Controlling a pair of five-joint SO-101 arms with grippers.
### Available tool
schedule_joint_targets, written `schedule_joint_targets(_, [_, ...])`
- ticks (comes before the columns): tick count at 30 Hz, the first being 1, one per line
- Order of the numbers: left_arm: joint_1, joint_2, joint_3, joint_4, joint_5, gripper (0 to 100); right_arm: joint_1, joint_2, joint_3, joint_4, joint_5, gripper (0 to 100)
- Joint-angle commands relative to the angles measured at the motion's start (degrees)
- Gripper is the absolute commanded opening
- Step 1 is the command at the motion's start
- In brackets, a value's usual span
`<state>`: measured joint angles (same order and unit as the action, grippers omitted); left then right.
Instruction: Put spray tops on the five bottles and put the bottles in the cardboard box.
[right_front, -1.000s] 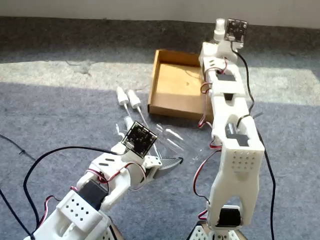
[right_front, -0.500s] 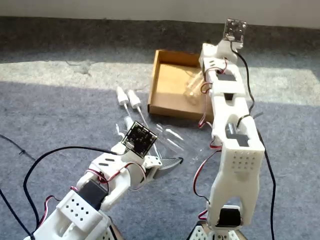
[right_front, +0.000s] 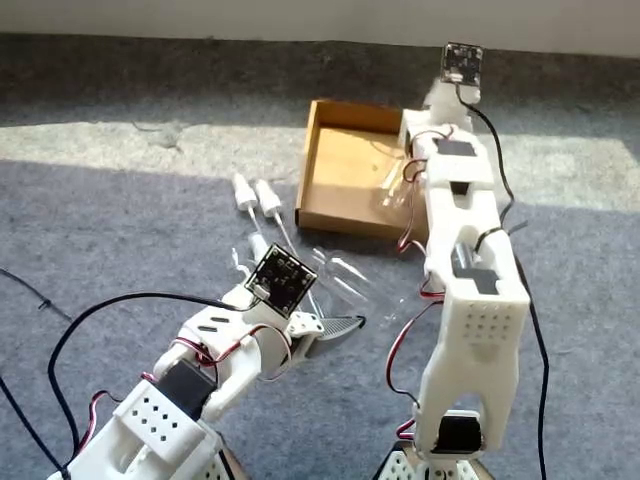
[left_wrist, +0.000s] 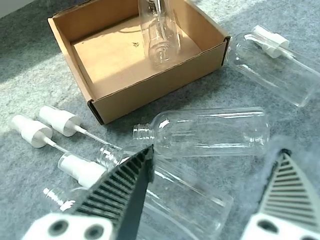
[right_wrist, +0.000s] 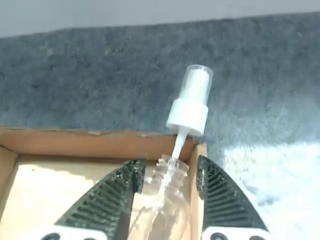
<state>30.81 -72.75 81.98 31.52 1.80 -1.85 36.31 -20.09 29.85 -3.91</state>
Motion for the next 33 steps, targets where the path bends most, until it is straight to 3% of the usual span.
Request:
schedule_joint_targets(1, [0.48,-0.13,-0.48,-1.23,-1.14,34,-0.48,-5.58,-7.87,10.24,-4.13,12.6])
schedule_joint_targets(16, [0.48,-0.13,-0.48,-1.05,-1.23,34,-6.46,2.07,-28.70,34.42,-5.80,12.8])
schedule_joint_targets(24, [0.57,-0.13,-0.48,-1.05,-1.23,34,-4.88,7.60,-33.27,36.09,-5.80,13.0])
schedule_joint_targets(33, [0.57,-0.13,-0.48,-0.97,-1.23,34,-3.82,7.60,-33.63,38.90,-5.54,27.1])
